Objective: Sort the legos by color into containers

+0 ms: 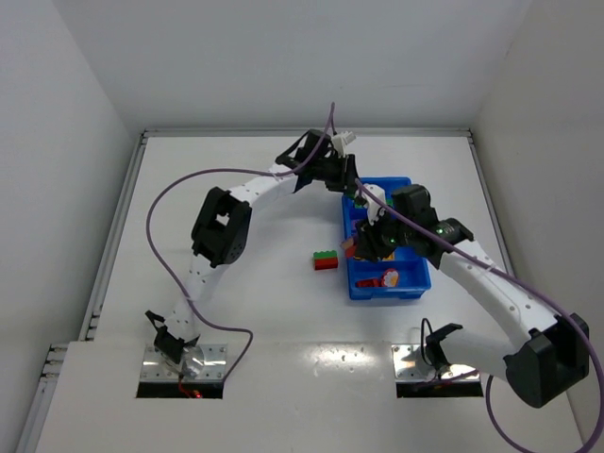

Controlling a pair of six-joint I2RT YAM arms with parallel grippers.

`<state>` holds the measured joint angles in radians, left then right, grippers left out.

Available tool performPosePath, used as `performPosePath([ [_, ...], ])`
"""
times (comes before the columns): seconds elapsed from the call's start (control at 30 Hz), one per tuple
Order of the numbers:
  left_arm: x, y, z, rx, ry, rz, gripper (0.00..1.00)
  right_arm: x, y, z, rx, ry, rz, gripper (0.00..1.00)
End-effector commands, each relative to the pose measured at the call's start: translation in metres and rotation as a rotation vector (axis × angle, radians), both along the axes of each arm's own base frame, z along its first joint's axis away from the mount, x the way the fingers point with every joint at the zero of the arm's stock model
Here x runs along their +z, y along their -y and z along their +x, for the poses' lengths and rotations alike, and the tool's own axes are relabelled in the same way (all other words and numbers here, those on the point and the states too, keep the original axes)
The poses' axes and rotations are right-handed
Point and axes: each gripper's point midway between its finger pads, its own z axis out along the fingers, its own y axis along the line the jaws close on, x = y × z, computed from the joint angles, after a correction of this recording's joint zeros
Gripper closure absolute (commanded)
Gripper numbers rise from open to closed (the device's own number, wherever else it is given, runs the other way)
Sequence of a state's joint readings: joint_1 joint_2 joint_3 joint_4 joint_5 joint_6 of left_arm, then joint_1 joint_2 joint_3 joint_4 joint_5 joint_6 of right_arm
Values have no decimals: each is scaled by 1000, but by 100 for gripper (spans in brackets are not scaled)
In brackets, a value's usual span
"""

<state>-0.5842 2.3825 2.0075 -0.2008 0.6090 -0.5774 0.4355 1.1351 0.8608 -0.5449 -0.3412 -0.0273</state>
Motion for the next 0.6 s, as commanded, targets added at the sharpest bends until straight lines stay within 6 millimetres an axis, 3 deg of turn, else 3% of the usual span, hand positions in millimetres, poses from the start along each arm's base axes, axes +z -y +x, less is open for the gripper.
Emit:
performPosePath([
  [0.0, 29, 17, 7, -12, 106, -44, 94, 19, 0, 5, 2, 60, 21, 100],
  [0.1, 31, 19, 15, 8, 133, -48, 93, 21, -2, 6, 9, 65, 31, 100],
  [0.2, 32, 19, 23, 31, 159, -38, 85, 20, -4, 7, 15, 63, 37, 100],
  [0.3, 24, 16, 29, 55, 170, -15, 64, 20, -4, 7, 15, 63, 37, 100],
  [0.33, 24, 16, 29, 50, 180, -11, 43, 17, -4, 7, 15, 54, 33, 100],
  [0.4, 22, 12, 37, 83, 212, 18, 29, 19, -6, 8, 21, 60, 43, 100],
  [0.5, 29, 13, 41, 90, 237, 15, 15, 19, -6, 8, 22, 60, 43, 100],
  [0.57, 34, 11, 45, 83, 252, -8, 14, 19, -6, 8, 22, 60, 43, 100],
])
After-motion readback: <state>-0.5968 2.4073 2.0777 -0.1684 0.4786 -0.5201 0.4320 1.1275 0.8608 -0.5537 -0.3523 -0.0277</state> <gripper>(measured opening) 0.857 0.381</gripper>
